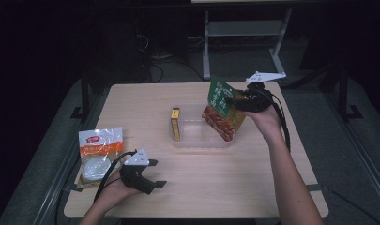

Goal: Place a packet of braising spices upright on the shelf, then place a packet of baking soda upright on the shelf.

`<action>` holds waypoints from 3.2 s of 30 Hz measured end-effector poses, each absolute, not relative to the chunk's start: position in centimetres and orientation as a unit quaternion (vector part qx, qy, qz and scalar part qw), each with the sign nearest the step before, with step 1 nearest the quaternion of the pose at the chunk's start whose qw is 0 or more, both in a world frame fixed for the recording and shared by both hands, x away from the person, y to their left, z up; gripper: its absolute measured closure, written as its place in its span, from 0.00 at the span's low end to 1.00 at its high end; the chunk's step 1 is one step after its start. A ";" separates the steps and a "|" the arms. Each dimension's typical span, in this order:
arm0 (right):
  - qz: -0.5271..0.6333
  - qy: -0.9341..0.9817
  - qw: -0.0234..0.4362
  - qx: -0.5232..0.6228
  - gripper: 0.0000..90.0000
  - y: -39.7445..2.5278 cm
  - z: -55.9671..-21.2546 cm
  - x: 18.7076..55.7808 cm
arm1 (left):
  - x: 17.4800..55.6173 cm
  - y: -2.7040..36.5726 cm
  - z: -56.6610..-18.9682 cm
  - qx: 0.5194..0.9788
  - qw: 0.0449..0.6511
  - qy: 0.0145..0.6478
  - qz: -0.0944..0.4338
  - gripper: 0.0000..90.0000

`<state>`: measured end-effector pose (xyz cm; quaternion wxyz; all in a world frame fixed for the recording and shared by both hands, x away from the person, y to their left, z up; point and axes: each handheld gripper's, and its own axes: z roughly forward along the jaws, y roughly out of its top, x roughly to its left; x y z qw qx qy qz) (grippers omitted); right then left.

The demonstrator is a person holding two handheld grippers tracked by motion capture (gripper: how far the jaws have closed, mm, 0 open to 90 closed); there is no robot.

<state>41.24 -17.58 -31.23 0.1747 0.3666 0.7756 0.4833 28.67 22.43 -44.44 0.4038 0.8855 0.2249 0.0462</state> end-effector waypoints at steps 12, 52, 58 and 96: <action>0.464 0.781 0.179 0.378 0.30 -19.6 -31.3 39.0 | 29.3 23.1 -43.1 0.873 0.413 0.257 0.031 0.15; 0.428 0.827 0.124 0.344 0.19 -22.1 -42.8 29.3 | 28.2 25.3 -43.7 0.875 0.393 0.275 0.072 0.15; 0.422 0.828 0.110 0.351 0.17 -22.1 -43.9 29.0 | 28.5 26.8 -43.0 0.868 0.385 0.300 0.092 0.15; 0.401 0.844 0.118 0.338 0.17 -21.7 -44.5 29.3 | 28.0 42.4 -40.8 0.724 0.315 0.562 0.246 0.94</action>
